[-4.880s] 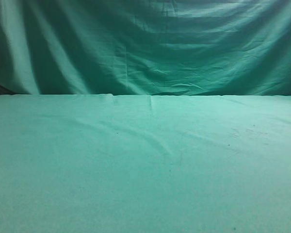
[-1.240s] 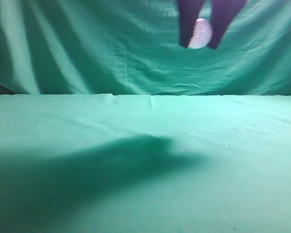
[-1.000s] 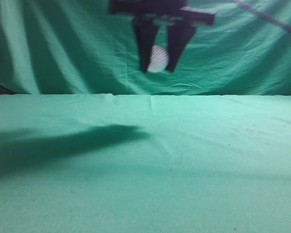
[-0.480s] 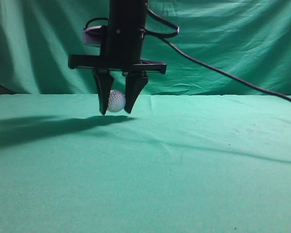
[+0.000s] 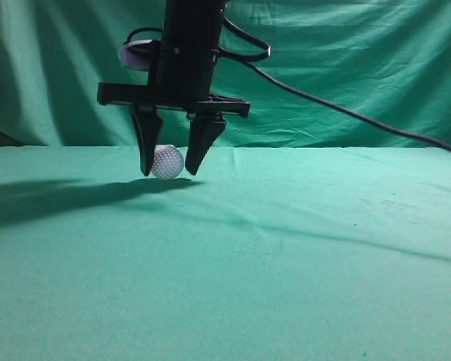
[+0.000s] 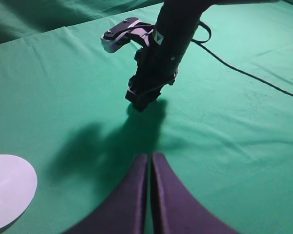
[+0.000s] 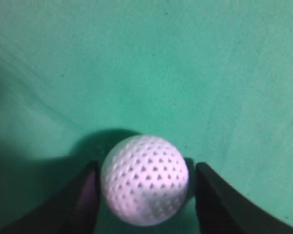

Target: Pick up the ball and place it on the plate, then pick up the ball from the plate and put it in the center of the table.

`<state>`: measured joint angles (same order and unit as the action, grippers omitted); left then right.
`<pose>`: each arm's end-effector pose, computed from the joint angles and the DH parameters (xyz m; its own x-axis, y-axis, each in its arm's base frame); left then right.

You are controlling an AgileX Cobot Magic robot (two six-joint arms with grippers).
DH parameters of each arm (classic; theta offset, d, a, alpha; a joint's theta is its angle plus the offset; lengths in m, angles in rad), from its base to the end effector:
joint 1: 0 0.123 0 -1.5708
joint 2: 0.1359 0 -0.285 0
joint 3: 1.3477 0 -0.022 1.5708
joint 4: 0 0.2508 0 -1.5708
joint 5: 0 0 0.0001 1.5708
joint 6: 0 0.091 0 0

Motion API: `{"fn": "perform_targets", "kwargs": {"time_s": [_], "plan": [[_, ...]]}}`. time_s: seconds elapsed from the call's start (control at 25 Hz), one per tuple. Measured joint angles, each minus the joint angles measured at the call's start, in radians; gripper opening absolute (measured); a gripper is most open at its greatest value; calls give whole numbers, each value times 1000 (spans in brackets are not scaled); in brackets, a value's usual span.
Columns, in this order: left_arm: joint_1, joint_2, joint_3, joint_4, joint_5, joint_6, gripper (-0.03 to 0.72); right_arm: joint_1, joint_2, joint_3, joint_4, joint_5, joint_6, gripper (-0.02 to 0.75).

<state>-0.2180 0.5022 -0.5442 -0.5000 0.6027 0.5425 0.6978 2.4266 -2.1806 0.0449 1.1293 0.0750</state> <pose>0.0894 -0.0452 0.3116 -0.3362 0.1921 -0.9220 0.4947 0.8691 0.0007 0.3922 0.3337 0.1737 -0.7937 -0.5429 -0.2744 -0.5786 0.8130 0.0651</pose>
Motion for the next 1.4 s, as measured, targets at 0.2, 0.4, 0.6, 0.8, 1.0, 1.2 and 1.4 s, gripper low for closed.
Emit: {"fn": "perform_targets", "kwargs": {"time_s": [0.2, 0.4, 0.6, 0.8, 1.0, 1.2, 1.4], "plan": [[0, 0, 0, 2, 0, 0, 0, 0, -72, -22, -22, 39, -2, 393], [0, 0, 0, 2, 0, 0, 0, 0, -229, -31, -102, 106, -3, 393], [0, 0, 0, 2, 0, 0, 0, -2, -394, -31, -172, 125, -3, 162], [0, 0, 0, -2, 0, 0, 0, -2, -545, -3, -189, 131, 1, 52], [0, 0, 0, -15, 45, 0, 0, -2, -712, 147, -196, 132, 8, 52], [0, -52, 0, -22, 74, 0, 0, -2, -923, 433, -207, 133, 27, 52], [0, -147, 1, -22, 80, 0, 0, -2, -1156, 718, -239, 58, 57, 52]]}}
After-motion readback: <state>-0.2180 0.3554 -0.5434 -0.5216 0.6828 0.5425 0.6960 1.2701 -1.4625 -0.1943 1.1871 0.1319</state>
